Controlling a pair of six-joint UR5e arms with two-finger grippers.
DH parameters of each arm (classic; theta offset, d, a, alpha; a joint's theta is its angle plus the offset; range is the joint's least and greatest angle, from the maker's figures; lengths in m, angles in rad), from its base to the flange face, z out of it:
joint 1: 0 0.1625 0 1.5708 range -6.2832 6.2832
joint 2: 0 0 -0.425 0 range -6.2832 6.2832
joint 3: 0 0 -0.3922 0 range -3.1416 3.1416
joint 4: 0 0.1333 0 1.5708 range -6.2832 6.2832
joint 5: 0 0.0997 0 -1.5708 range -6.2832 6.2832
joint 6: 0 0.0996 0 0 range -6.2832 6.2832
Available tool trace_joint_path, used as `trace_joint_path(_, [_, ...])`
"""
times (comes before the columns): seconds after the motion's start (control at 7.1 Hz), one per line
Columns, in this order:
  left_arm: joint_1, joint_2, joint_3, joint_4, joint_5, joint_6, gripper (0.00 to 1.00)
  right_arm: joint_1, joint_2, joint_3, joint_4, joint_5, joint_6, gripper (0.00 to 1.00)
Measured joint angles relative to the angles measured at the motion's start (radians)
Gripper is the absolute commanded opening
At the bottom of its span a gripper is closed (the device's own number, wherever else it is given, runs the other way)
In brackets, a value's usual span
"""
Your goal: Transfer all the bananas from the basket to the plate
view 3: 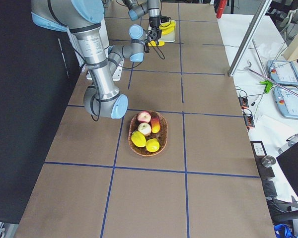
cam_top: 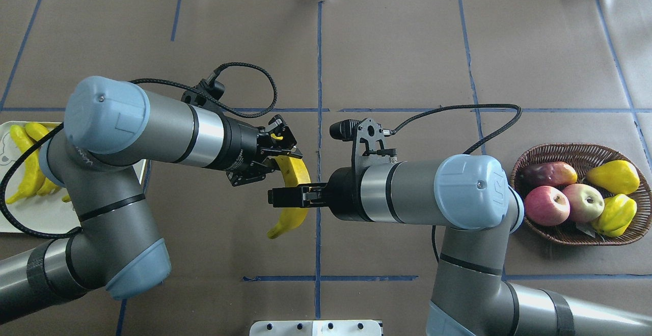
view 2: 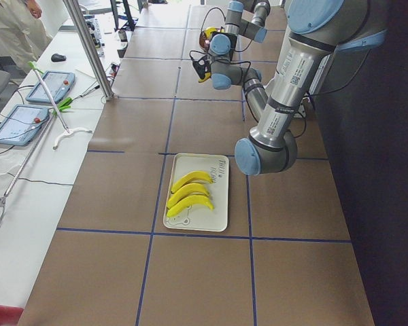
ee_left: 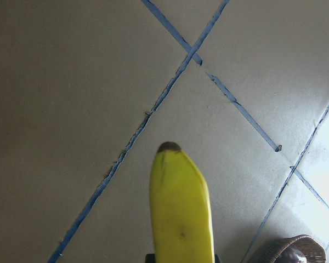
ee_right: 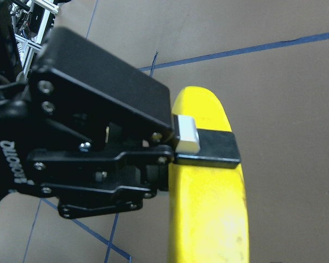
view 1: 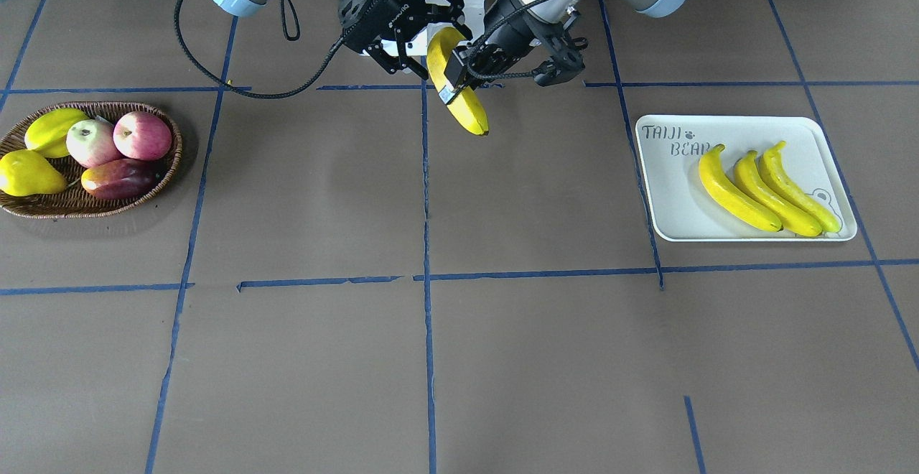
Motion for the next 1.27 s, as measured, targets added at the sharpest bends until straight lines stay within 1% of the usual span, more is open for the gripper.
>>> trace_joint_path(0.28, [-0.007, 0.024, -0.002, 0.004, 0.04, 0.0, 0.04, 0.038, -0.032, 0.003, -0.013, 0.052, 0.0, 1.0])
trace_joint_path(0.42, [-0.026, 0.065, -0.008, 0.008, 0.052, 0.001, 0.04, 0.074, -0.057, 0.005, -0.041, 0.087, -0.001, 1.0])
trace_joint_path(0.56, [-0.06, 0.125, -0.015, 0.011, 0.056, 0.004, 0.04, 0.116, -0.073, 0.011, -0.1, 0.123, -0.002, 1.0])
trace_joint_path(0.85, [-0.121, 0.243, -0.016, 0.024, 0.057, 0.011, 0.04, 0.176, -0.084, 0.056, -0.285, 0.165, -0.032, 1.0])
trace_joint_path(1.27, [-0.191, 0.408, 0.004, 0.036, 0.049, 0.045, 0.06, 0.214, -0.102, 0.179, -0.643, 0.174, -0.155, 1.0])
